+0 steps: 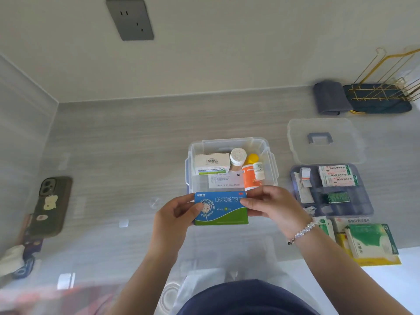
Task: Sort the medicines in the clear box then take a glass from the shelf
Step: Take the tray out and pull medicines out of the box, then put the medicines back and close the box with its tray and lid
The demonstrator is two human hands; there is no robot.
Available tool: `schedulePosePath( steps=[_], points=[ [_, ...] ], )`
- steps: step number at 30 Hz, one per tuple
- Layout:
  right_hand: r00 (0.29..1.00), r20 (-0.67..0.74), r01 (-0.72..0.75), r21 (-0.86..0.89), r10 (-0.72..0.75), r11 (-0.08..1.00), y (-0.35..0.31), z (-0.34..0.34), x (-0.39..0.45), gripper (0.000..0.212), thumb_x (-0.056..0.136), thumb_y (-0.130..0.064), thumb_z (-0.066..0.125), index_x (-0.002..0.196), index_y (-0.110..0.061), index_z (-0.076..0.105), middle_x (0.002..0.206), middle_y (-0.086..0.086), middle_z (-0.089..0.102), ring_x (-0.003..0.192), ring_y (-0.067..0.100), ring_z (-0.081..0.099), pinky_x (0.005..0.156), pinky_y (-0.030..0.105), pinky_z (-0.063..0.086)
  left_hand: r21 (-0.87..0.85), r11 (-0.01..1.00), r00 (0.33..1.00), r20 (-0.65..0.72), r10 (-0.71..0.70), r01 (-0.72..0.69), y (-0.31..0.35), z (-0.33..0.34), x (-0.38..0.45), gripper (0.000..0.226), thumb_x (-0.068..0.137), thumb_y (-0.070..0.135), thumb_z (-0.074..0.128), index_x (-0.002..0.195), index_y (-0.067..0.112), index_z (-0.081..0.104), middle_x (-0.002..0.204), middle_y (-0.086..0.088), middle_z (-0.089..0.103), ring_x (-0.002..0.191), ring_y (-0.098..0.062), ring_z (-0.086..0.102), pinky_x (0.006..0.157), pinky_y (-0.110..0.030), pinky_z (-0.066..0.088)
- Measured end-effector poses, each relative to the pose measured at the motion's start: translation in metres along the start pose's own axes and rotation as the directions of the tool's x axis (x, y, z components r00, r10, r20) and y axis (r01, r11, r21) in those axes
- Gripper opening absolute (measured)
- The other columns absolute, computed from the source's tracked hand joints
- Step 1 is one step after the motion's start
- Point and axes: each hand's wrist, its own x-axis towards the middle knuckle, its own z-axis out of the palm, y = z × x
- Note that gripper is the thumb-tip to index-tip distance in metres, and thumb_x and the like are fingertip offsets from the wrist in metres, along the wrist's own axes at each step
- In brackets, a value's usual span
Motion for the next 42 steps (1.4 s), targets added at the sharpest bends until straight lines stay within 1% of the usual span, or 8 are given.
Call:
schedulePosePath(
  steps=[9,13,18,22,26,31,36,42],
  points=[
    [0.999,0.034,-0.02,-0.235,0.029,0.972,0.054,0.008,-0.017,0.011,0.072,-0.009,0.075,0.074,-0.017,0.067,0.067,-0.004,0.07,0.055,0.002,0.066,0.047,0.017,0.052,0.0,0.994,0.976,-0.19,-0.106,0.108,-0.061,-0.007,-0.047,0.019,0.078,0.012,0.072,0.09,0.026,0.075,0.079,0.002,0.077,0.074,-0.013,0.07,0.066,-0.021,0.054],
    [0.999,0.015,-0.027,-0.305,0.033,0.952,0.081,0.02,-0.005,0.02,0.073,-0.009,0.074,0.09,-0.014,0.068,0.074,0.003,0.07,0.063,0.01,0.066,0.052,0.018,0.053,0.048,0.99,0.946,-0.305,-0.11,0.13,-0.085,-0.006,-0.038,0.018,0.076,0.014,0.073,0.09,0.025,0.075,0.077,0.006,0.075,0.075,-0.014,0.069,0.077,-0.028,0.053],
    [0.998,-0.034,-0.063,-0.312,0.055,0.948,0.119,0.04,0.014,0.036,0.073,-0.004,0.072,0.109,-0.008,0.066,0.08,0.008,0.068,0.062,0.014,0.062,0.063,0.019,0.056,0.122,0.977,0.916,-0.385,-0.114,0.173,-0.105,-0.013,-0.013,0.021,0.077,0.019,0.072,0.098,0.019,0.074,0.074,0.009,0.07,0.069,-0.008,0.063,0.059,-0.018,0.045],
    [0.99,-0.131,-0.093,-0.295,0.056,0.951,0.135,0.053,0.027,0.032,0.074,-0.001,0.069,0.106,-0.007,0.069,0.075,0.006,0.067,0.051,0.01,0.059,0.065,0.023,0.056,0.239,0.947,0.926,-0.359,-0.121,0.216,-0.116,-0.017,0.0,0.019,0.078,0.021,0.07,0.097,0.021,0.074,0.072,0.009,0.067,0.063,-0.004,0.058,0.054,-0.017,0.041],
    [0.981,-0.173,-0.125,-0.206,0.09,0.97,0.144,0.059,0.032,0.032,0.075,0.006,0.067,0.106,0.0,0.067,0.095,0.019,0.071,0.076,0.023,0.064,0.08,0.042,0.056,0.342,0.918,0.947,-0.308,-0.091,0.199,-0.125,-0.02,0.009,0.017,0.079,0.021,0.07,0.096,0.021,0.075,0.078,0.006,0.071,0.063,-0.004,0.059,0.053,-0.016,0.041],
    [0.979,-0.191,-0.12,-0.223,0.077,0.967,0.146,0.061,0.033,0.031,0.074,0.004,0.068,0.105,-0.002,0.068,0.098,0.019,0.071,0.079,0.028,0.067,0.082,0.046,0.056,0.38,0.906,0.955,-0.287,-0.074,0.184,-0.129,-0.024,0.015,0.017,0.077,0.02,0.072,0.094,0.018,0.071,0.087,0.001,0.072,0.064,-0.002,0.057,0.053,-0.014,0.038],
    [0.964,-0.255,-0.129,-0.192,0.078,0.973,0.141,0.056,0.022,0.03,0.074,-0.006,0.07,0.104,-0.007,0.068,0.082,0.009,0.067,0.073,0.024,0.064,0.082,0.039,0.055,0.393,0.915,0.952,-0.304,0.033,0.094,-0.119,-0.019,0.003,0.027,0.081,0.022,0.069,0.106,0.016,0.06,0.104,0.0,0.048,0.075,-0.007,0.05,0.076,-0.023,0.039],
    [0.97,-0.239,-0.027,0.046,0.038,0.999,0.127,0.017,-0.02,0.02,0.078,-0.006,0.068,0.095,-0.016,0.067,0.084,0.008,0.066,0.078,0.016,0.06,0.066,0.02,0.055,0.336,0.941,0.996,-0.069,0.059,-0.033,-0.103,0.03,-0.035,0.004,0.087,0.025,0.06,0.087,0.021,0.061,0.099,0.001,0.064,0.082,-0.01,0.059,0.073,-0.02,0.045]
  ],
)
